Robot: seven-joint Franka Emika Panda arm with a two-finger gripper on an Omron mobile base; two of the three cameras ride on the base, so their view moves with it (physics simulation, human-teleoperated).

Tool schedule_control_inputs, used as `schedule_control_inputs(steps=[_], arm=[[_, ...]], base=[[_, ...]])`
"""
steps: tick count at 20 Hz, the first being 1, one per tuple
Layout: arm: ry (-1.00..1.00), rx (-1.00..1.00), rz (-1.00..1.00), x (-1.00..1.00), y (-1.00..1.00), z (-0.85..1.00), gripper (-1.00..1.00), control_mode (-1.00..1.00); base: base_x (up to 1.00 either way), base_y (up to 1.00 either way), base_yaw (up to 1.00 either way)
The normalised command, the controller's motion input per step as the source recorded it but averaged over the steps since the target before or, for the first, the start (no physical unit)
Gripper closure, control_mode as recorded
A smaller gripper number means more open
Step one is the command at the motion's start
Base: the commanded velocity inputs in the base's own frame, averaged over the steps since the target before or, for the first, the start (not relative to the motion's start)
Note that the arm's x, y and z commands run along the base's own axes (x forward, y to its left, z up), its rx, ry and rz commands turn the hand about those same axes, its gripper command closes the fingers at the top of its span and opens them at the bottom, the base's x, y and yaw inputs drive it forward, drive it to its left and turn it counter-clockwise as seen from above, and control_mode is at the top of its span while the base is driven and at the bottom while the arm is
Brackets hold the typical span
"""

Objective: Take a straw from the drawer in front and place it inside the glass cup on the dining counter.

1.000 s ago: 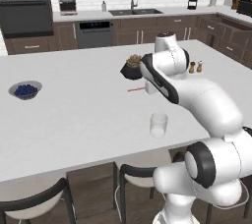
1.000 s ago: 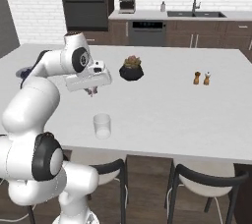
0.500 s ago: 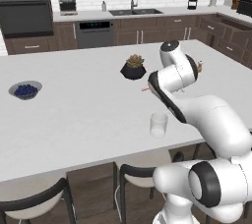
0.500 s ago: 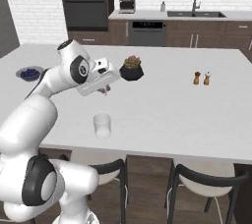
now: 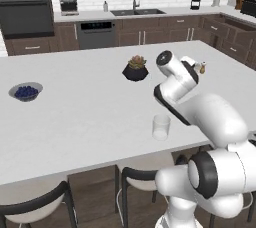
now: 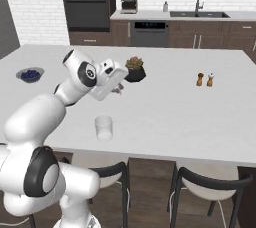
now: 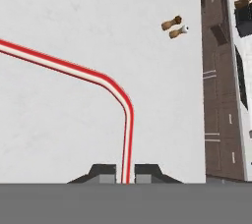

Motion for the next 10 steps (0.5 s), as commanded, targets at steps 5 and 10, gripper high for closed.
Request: schedule_control_inputs(steps=[5, 10], arm=[[0.0, -0.22, 0.05, 0.12, 0.0, 0.0, 1.0, -1.0], [0.04, -0.2, 0.0, 0.0, 0.0, 0.0, 1.0, -1.0]], base=[[0.0, 0.0, 0.0], [0.0, 0.0, 0.0]])
